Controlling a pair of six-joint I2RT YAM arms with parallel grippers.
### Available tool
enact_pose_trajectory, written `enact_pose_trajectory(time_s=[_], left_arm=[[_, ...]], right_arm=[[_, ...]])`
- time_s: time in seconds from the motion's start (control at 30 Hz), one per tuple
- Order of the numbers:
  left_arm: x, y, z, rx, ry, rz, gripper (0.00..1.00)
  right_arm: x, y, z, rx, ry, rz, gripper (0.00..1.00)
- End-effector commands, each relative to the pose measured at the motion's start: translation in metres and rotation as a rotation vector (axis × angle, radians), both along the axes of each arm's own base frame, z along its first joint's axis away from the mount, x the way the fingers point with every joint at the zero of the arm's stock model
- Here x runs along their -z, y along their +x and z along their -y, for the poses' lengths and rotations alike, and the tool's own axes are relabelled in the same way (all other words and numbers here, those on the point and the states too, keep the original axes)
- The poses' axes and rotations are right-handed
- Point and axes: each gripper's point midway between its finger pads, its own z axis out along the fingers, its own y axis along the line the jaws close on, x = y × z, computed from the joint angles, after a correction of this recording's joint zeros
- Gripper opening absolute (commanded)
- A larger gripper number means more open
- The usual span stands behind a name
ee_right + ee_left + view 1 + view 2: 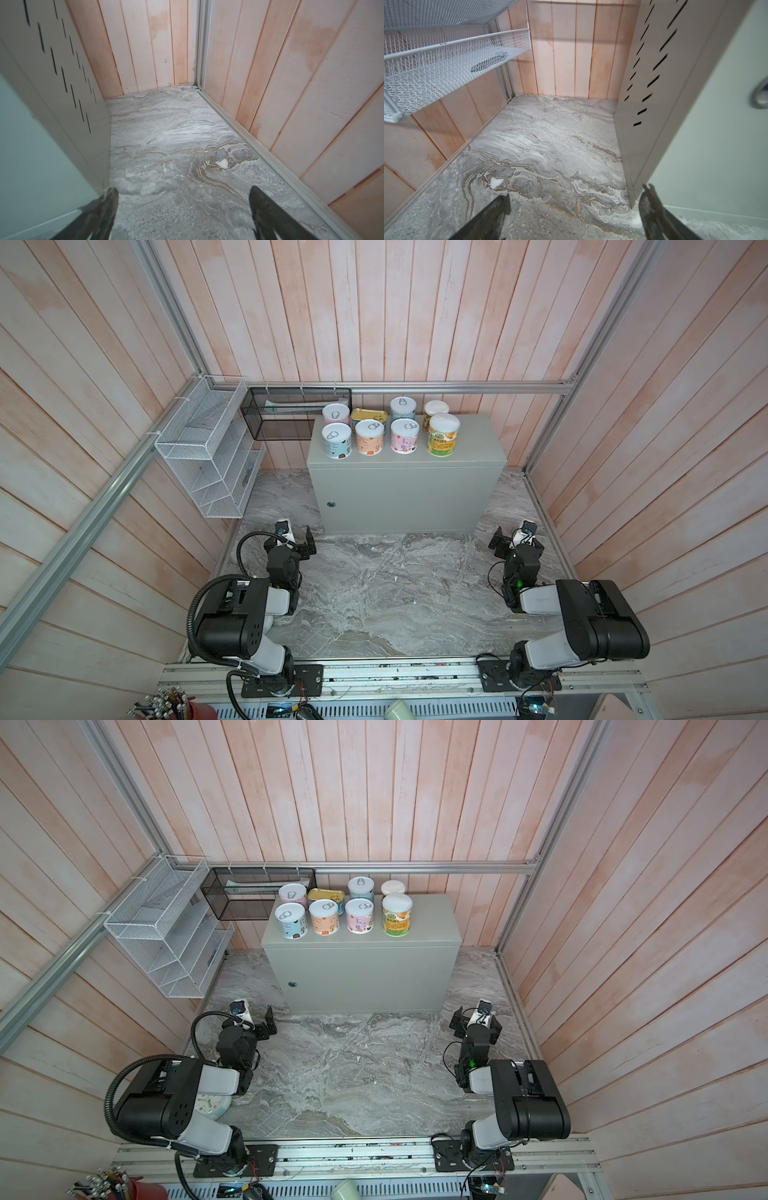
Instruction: Place and organize the canned foods onto the counter
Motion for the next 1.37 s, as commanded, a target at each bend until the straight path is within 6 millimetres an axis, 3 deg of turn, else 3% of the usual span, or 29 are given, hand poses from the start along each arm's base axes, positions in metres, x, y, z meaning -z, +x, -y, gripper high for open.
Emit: enact_pose_trajectory(time_s=[0.0,0.1,1.33], left_arm=[[-0.007,0.002,0.001,0.011,-0.002,0.032,1.0],[-0.007,0.002,0.001,0.013,-0.003,0.031,1.0],[-0.005,0.005,0.013,0.098,0.003,0.015,1.0]], right_arm=[[-0.012,-0.005,-0.004,-0.031,-0.029,0.09,0.98],[-0.004,0.001,-0.006,-0.04,-0.017,0.016,0.98],[-0.005,-0.001,-0.005,-0.035,-0.022,0.029,0.98]])
